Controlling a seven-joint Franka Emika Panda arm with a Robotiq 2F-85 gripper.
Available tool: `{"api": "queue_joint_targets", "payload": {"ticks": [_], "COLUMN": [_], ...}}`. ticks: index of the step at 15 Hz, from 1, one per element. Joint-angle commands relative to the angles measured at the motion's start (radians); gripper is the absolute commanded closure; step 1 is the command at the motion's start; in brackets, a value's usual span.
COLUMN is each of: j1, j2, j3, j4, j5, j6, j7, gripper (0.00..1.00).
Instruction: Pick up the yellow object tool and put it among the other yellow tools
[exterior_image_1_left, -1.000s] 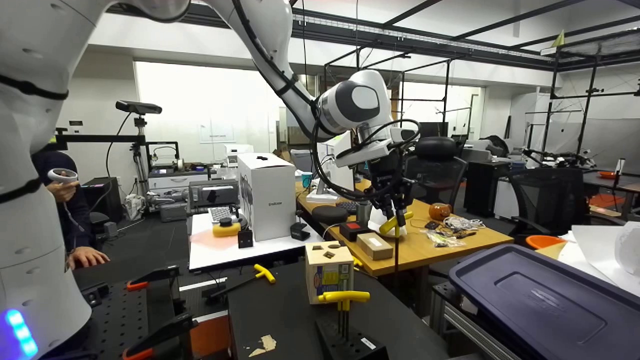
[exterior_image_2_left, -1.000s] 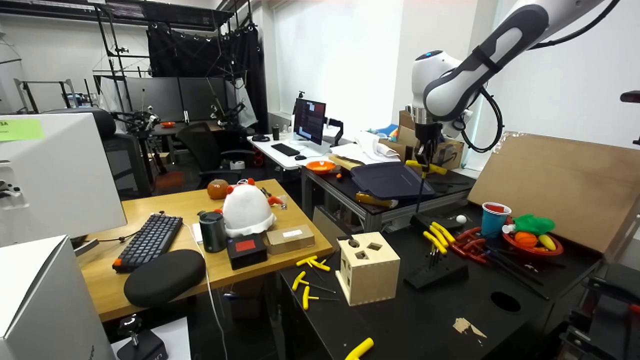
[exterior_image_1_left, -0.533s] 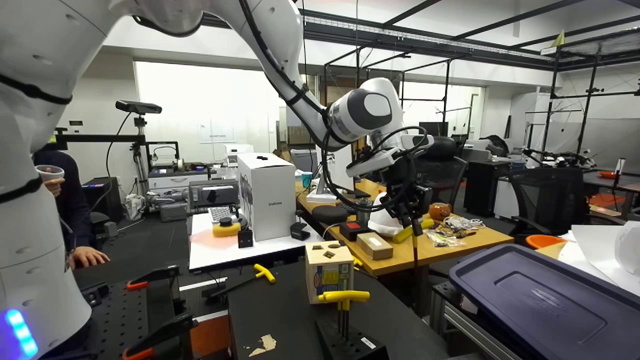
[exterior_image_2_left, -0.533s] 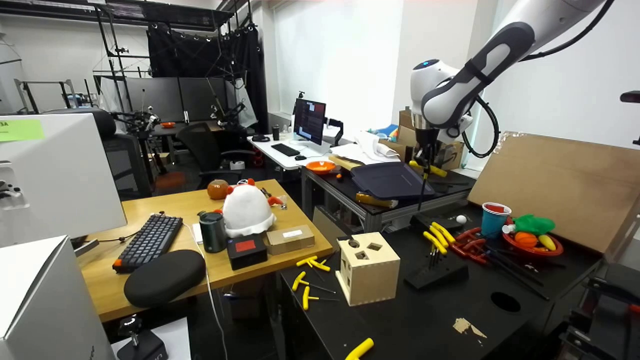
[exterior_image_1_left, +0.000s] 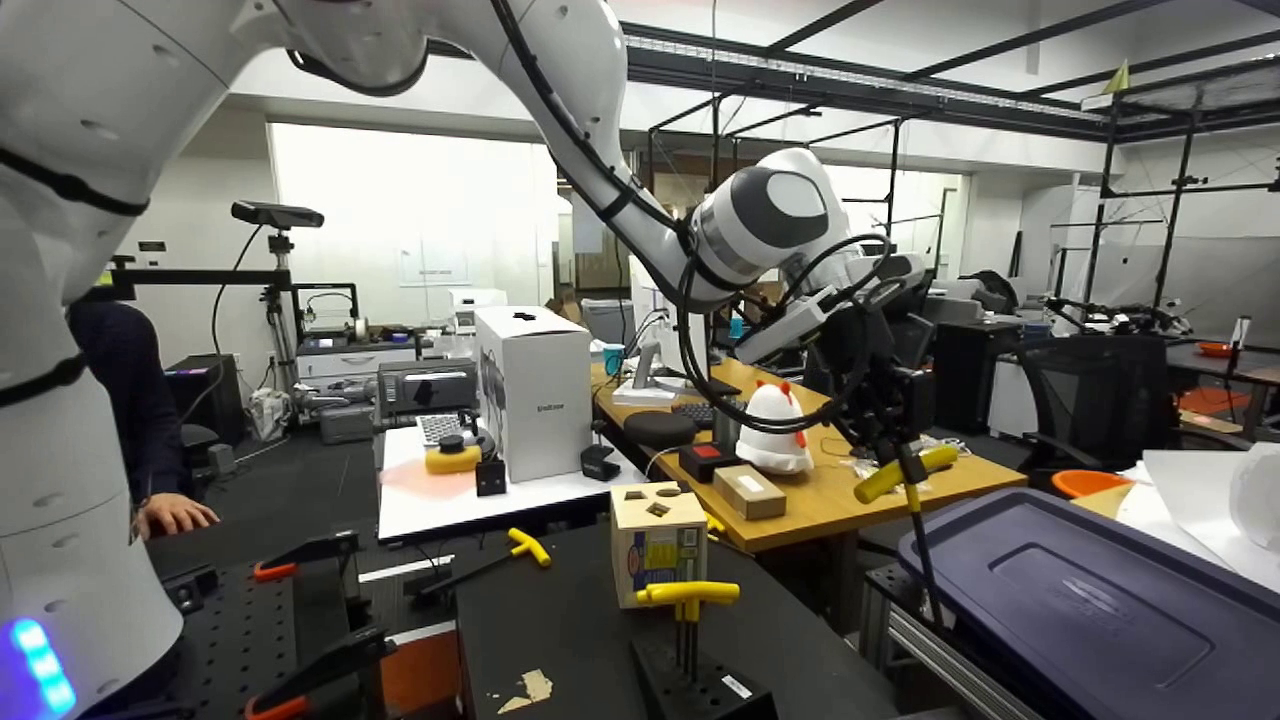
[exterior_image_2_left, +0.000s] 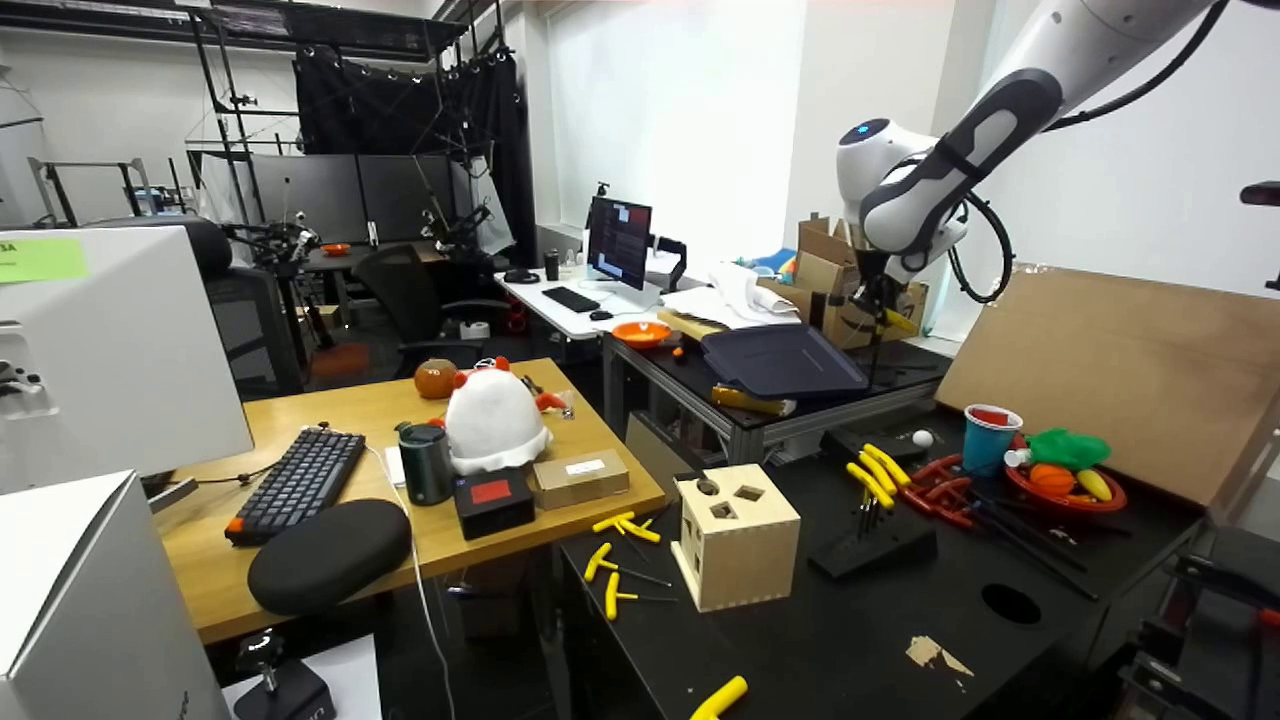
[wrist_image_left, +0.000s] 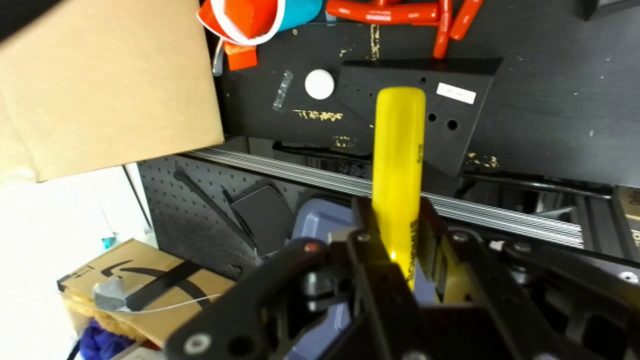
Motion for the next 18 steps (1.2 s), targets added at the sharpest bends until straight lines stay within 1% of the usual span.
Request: {"api": "queue_joint_targets", "payload": {"ticks": [1, 8, 12, 18], "j1": [0.011, -0.001, -0.01, -0.015], "j2": [-0.02, -0.093, -0.144, -0.188], "j3": [-0.04, -0.039, -0.023, 0.007], "j4": [-0.014, -0.11, -0.173, -0.253], "j5": [-0.029, -0.02, -0.009, 0.013], "j6": [-0.043, -0.104, -0.121, -0.14], "j7": [0.051, 0.036, 0.026, 0.023], "gripper": [0.94, 0.94, 0.94, 0.94]}}
